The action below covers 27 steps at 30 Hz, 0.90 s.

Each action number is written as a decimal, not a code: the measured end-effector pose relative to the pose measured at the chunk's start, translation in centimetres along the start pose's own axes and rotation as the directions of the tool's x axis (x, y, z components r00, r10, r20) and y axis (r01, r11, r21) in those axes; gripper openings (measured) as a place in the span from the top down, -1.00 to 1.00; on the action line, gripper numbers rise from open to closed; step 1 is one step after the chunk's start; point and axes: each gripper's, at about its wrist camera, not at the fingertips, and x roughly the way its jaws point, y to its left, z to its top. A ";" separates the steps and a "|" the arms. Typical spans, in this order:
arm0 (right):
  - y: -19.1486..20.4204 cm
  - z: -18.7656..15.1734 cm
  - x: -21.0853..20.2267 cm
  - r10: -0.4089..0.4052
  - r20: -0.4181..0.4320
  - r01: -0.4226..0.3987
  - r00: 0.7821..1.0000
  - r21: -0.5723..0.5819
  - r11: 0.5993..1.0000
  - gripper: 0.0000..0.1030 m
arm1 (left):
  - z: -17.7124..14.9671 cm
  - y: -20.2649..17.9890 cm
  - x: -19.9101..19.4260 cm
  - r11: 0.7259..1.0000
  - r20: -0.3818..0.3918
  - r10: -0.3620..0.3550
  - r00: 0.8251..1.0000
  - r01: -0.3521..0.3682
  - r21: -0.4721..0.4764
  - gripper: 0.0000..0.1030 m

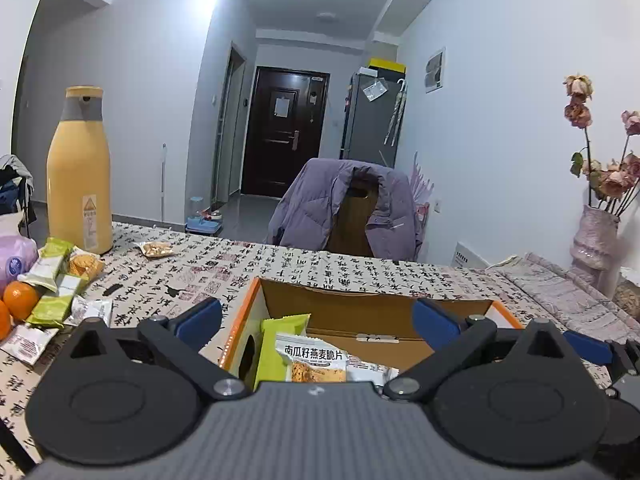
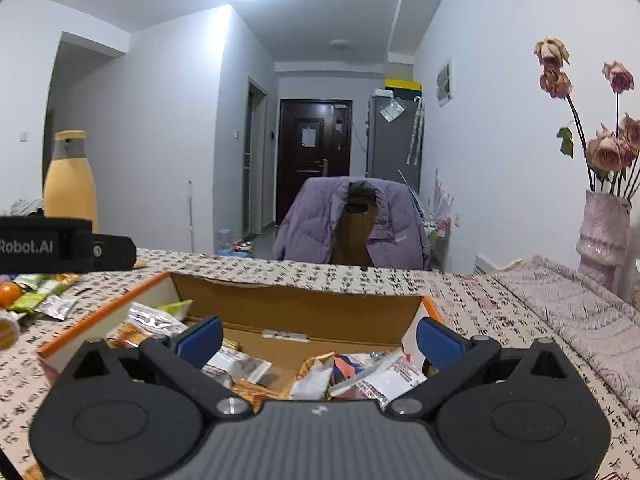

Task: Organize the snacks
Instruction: 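Lower both packets into the box and open both tools, then move both open tools back to the loose packets beside the box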

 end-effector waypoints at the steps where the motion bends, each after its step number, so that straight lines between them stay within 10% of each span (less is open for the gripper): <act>1: 0.1 0.2 -0.4 0.000 0.003 0.000 1.000 -0.003 1.000 -1.00 | 0.1 0.0 -0.4 1.000 0.000 0.003 1.000 -0.003 0.005 -1.00; 27: 6.4 -6.5 -11.7 0.044 -0.270 -0.043 0.962 0.010 0.999 -1.00 | -6.5 5.5 -12.4 1.000 -0.108 -0.003 0.994 0.006 0.025 -1.00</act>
